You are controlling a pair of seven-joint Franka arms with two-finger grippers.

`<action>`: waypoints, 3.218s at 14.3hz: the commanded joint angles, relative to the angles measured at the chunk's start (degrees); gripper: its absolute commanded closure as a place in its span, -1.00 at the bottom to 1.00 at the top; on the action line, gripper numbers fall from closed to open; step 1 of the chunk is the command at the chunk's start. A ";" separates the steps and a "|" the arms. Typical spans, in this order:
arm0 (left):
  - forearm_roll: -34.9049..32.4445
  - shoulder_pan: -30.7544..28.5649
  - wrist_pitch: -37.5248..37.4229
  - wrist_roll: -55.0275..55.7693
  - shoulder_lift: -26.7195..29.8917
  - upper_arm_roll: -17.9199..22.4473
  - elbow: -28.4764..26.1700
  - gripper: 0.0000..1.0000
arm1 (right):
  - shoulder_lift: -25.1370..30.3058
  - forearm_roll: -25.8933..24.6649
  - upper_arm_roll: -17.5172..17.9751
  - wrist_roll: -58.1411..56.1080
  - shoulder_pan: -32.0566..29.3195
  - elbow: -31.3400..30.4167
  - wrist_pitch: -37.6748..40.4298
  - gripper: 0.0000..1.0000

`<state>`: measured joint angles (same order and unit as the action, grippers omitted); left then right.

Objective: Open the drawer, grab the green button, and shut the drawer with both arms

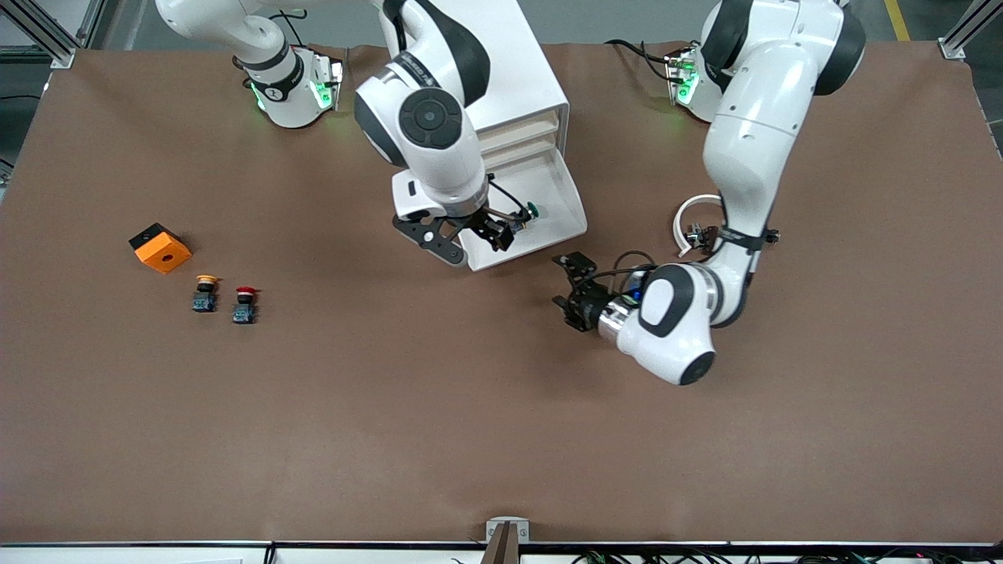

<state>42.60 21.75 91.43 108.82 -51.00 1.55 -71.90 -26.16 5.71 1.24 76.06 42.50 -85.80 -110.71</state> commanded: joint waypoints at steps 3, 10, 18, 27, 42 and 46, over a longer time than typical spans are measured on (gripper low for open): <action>-15.24 -0.83 -0.38 -9.57 7.12 2.05 0.54 -1.00 | -3.27 1.50 -0.62 5.93 3.20 0.72 -1.08 -1.00; -30.90 -2.06 -0.64 -27.74 15.74 3.46 -0.08 -1.00 | -8.11 0.97 -0.62 7.35 6.46 0.02 -3.11 -1.00; -37.29 -6.38 -6.44 -67.14 20.06 2.94 -3.15 -1.00 | -10.83 1.94 -0.62 15.00 7.33 -0.51 -5.92 -1.00; -42.16 -3.47 -5.65 -70.32 19.53 1.44 -4.74 -1.00 | -11.37 2.03 -0.62 15.00 8.04 -0.51 -6.28 0.01; -41.37 -3.91 11.18 -70.15 23.04 -6.72 -16.48 -1.00 | -8.82 1.94 -0.88 8.09 0.75 9.86 8.31 0.70; -41.28 -3.64 25.18 -69.54 22.26 -11.47 -23.97 -1.00 | -6.63 1.85 -0.97 -9.90 -6.79 9.60 14.36 0.71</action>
<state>1.50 18.34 111.71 39.51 -30.76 -8.27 -90.49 -34.08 6.59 -0.35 75.27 39.84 -75.97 -99.40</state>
